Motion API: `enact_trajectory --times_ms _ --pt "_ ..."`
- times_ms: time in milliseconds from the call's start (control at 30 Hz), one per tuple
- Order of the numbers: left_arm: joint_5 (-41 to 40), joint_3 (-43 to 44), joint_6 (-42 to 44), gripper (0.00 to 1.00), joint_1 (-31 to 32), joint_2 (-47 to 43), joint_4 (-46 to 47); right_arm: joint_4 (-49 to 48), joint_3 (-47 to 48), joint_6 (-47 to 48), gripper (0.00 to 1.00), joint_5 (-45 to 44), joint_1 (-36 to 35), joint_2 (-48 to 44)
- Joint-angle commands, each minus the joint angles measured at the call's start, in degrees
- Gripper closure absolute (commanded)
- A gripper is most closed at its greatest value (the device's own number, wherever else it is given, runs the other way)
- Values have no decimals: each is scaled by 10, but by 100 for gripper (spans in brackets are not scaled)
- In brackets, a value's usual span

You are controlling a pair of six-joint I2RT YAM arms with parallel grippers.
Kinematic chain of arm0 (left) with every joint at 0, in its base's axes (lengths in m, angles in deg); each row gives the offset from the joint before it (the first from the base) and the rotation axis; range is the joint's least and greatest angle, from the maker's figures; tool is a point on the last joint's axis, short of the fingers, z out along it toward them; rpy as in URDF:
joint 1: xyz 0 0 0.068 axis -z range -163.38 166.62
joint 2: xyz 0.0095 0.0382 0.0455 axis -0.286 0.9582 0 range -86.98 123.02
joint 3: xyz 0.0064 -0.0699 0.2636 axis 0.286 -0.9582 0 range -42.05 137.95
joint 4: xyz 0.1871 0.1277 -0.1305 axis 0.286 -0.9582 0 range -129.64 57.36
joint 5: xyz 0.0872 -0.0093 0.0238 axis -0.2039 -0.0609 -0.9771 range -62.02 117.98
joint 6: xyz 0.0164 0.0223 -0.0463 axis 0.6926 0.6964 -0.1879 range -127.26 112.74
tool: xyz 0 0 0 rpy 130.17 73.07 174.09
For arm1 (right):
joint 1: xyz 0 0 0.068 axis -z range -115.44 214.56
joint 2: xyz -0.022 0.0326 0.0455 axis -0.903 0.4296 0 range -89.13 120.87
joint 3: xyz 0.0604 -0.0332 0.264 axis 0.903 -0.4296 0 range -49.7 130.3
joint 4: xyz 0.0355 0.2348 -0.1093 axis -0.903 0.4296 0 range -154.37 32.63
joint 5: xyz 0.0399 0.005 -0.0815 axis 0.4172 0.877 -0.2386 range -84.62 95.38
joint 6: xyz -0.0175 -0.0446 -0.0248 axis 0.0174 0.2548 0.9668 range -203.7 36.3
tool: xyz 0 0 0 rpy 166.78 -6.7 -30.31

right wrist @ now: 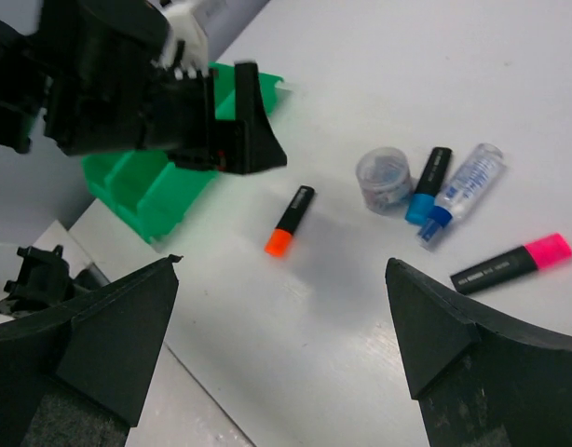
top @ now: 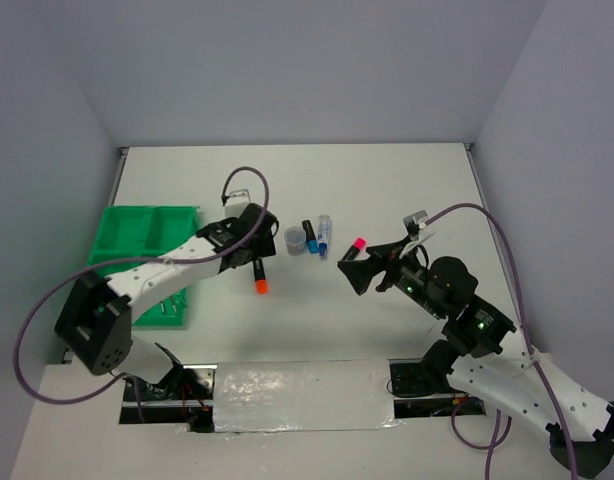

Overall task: Sort the stationery into containers
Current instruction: Pick up the pen from the center of the board.

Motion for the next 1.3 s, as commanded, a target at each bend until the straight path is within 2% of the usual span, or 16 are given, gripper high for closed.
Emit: enact_trajectory --times_ms 0,100,267,400,433,467,667,733,867,1033,1133,1233,1267 --pt "5 22 -44 1 10 72 -1 67 42 -4 0 -51 3 -15" --pt "3 36 -65 1 15 127 -19 82 45 2 0 -46 3 -19" --pt "30 22 -65 1 24 167 34 75 32 1 0 -36 3 -6" --pt "37 1 -75 9 25 184 46 54 22 -4 0 -17 3 11" --pt "38 -3 -77 13 25 186 48 48 22 -5 0 -12 3 14" --pt "40 -11 -75 23 24 190 56 46 21 -6 0 -10 3 20" --pt "63 -25 -73 35 19 223 71 45 34 -1 0 -4 2 27" --pt "71 -32 -70 46 17 223 82 47 37 1 0 -4 3 25" --pt "67 -39 -65 100 10 189 74 50 43 6 0 -8 3 24" --pt "21 -18 -24 100 -4 87 48 41 41 18 0 3 3 23" --pt "5 5 4 100 -38 21 25 33 35 20 0 10 3 23" --pt "-3 31 26 100 -94 -27 -3 29 31 22 0 15 3 22" --pt "0 36 35 100 -130 -48 -13 27 30 23 0 17 3 22"
